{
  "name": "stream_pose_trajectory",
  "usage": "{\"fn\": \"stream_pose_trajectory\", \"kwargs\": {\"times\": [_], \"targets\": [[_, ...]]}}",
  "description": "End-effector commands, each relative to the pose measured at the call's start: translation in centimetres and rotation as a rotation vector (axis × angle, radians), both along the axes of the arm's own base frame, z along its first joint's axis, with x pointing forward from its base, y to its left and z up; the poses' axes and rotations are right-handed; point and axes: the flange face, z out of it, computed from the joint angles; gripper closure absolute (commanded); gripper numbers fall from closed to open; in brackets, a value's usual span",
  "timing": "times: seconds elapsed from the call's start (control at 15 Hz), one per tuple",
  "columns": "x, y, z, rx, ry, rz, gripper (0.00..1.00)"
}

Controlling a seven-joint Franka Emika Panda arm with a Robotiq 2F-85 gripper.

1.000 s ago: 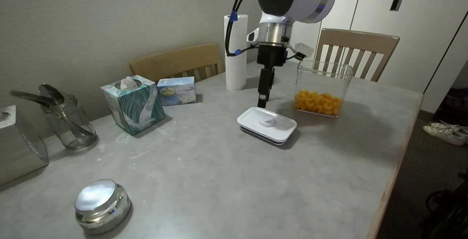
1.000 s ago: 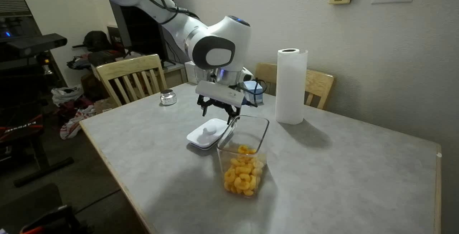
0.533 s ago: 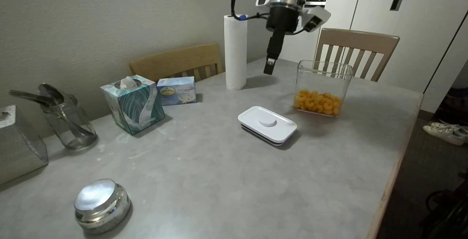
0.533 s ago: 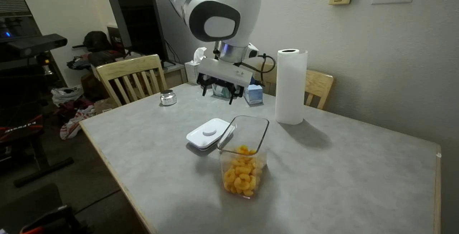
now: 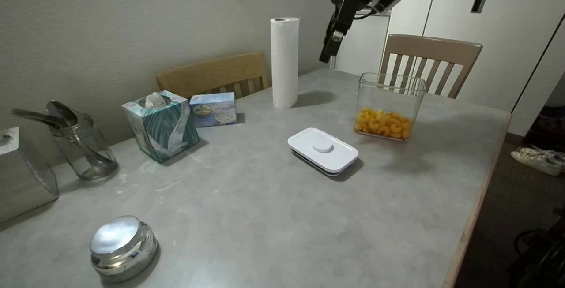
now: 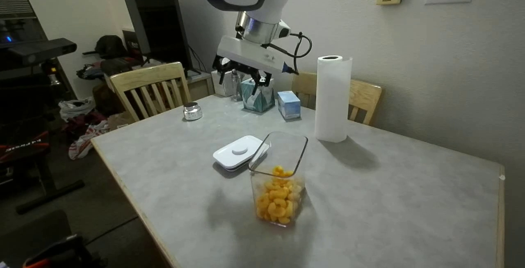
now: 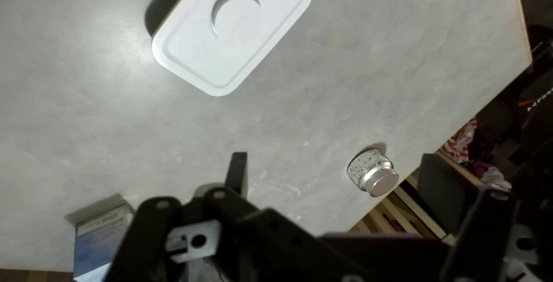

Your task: Press down on the top of the white lid and remove it from the clear food container

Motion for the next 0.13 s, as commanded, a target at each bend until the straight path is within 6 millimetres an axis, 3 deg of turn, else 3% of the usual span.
{"fn": "stream_pose_trajectory", "kwargs": {"times": [0.0, 0.07], "targets": [[-0.09, -0.12, 0.29, 0.003, -0.001, 0.002, 0.00], [-0.19, -0.15, 0.35, 0.003, 0.000, 0.002, 0.00]]}}
